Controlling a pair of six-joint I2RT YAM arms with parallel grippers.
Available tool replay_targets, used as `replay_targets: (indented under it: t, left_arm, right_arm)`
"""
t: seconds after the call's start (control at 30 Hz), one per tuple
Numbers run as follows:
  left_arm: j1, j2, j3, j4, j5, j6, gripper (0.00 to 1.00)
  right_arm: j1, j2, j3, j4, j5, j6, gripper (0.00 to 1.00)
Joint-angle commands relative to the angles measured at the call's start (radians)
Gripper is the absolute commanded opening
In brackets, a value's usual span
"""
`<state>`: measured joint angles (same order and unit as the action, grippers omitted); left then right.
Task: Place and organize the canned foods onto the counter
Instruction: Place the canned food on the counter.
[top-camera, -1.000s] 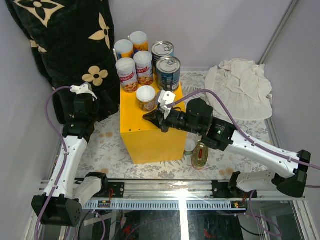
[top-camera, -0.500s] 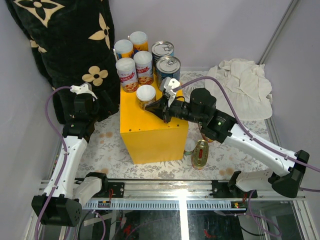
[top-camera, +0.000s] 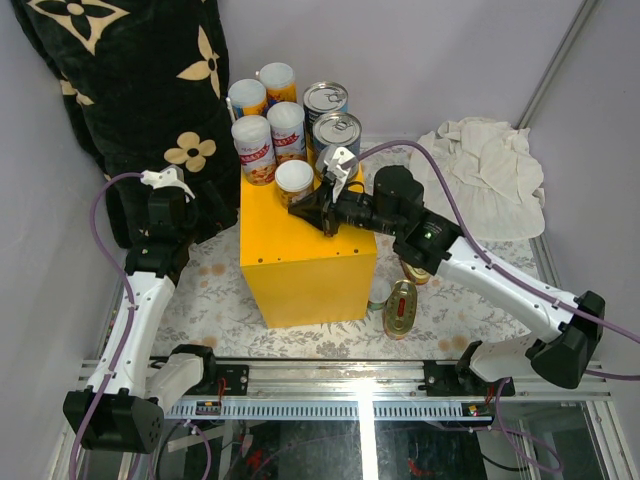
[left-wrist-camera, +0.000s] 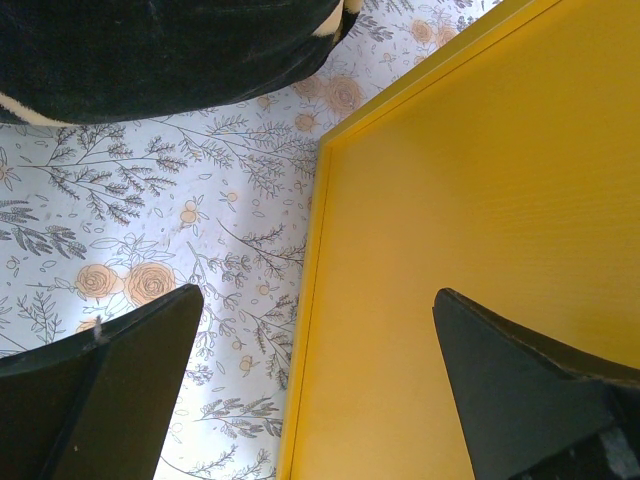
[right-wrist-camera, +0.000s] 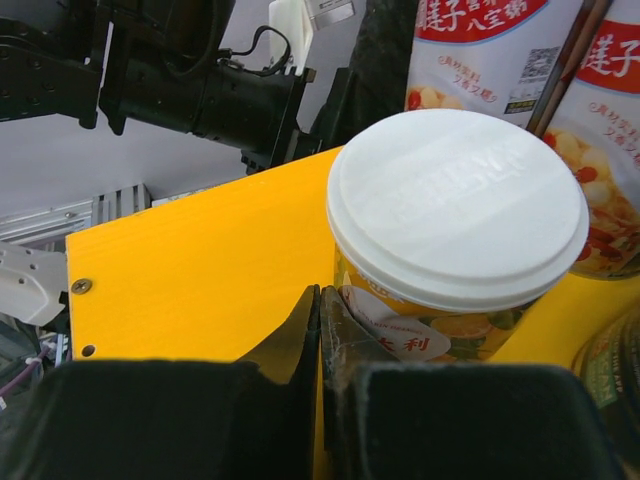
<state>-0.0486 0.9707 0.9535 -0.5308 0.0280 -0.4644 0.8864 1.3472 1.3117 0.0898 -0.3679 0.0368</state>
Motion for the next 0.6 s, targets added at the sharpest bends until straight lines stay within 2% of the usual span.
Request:
replay_targets:
  t: [0.0,0.17,0.3,0.43,0.57]
  left_arm:
    - [0.009,-0.010,0.001,0.041,-0.006,0.023,1.00]
    - [0.008,-0.009,0.001,0.041,-0.004,0.024,1.00]
    - [0.007,-0.012,-0.001,0.040,-0.005,0.026,1.00]
    - [0.009,-0.012,-0.001,0.038,-0.009,0.026,1.00]
    - [0.009,-0.013,0.000,0.038,-0.016,0.027,1.00]
  right_arm:
    - [-0.023,0.006,0.057,0.086,-0.005,0.011,0.00]
    - [-0.038,0.022,0.069,0.083,-0.023,0.009,0.00]
    - [-0.037,-0.025,0.066,0.076,-0.122,0.049,0.00]
    - [-0.034,-0.183,-0.009,0.057,-0.191,0.066,0.00]
    - [-0.035,-0.418,-0.149,-0.008,-0.123,0.039,0.00]
